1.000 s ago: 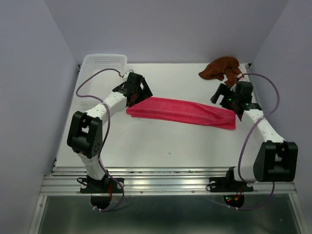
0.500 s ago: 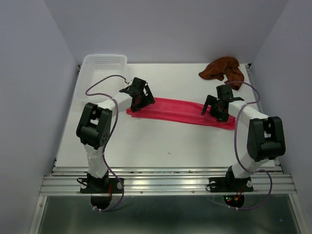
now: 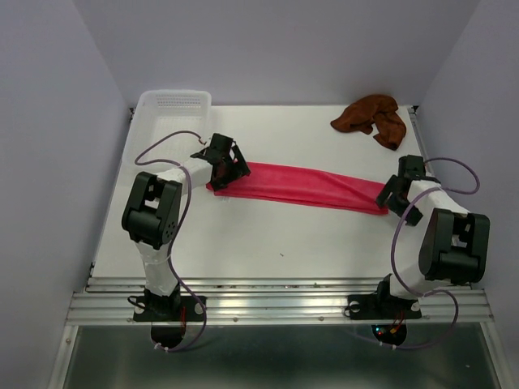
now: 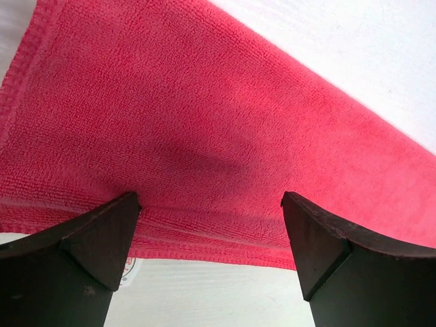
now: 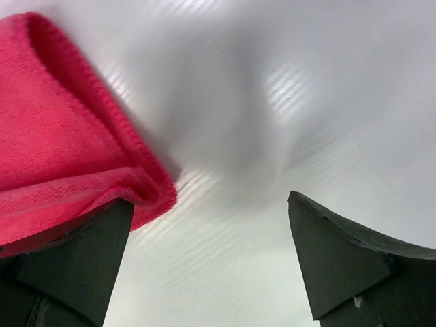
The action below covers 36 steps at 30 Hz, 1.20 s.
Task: Roll the towels
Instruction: Fold the towel
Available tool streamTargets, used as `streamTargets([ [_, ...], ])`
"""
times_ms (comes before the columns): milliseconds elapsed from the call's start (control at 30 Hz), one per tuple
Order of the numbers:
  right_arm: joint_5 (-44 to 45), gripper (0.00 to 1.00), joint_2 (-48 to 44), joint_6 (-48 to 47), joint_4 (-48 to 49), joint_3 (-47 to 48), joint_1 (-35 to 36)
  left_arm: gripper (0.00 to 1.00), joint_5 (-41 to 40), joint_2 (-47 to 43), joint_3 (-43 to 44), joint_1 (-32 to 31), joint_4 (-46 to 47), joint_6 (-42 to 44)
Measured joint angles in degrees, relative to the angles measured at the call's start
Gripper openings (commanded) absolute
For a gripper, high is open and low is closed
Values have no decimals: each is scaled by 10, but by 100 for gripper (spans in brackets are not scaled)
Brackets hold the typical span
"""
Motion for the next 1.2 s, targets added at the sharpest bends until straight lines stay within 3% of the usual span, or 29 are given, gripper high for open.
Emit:
streamTargets([
  [400,177,100,-10,39,-113,57,-2,99,1,-5,-6,2,3,4],
  [467,147,100,-28,27,-104,60,-2,99,2,-6,-7,2,3,5],
  [667,-61,98,-118,-29,-10,46,-2,99,2,-12,-14,3,3,9],
  [767,-134,90,-96,-44,33,49,-2,99,2,-12,-14,3,3,10],
  [833,-157,82,-64,-53,49,54,-2,99,2,-12,-14,3,3,10],
  [1033,-207,81,46,-81,82,77,-2,99,2,-12,-14,3,2,12],
  [1200,-203,80,81,-97,97,90,-2,99,2,-12,-14,3,1,13],
])
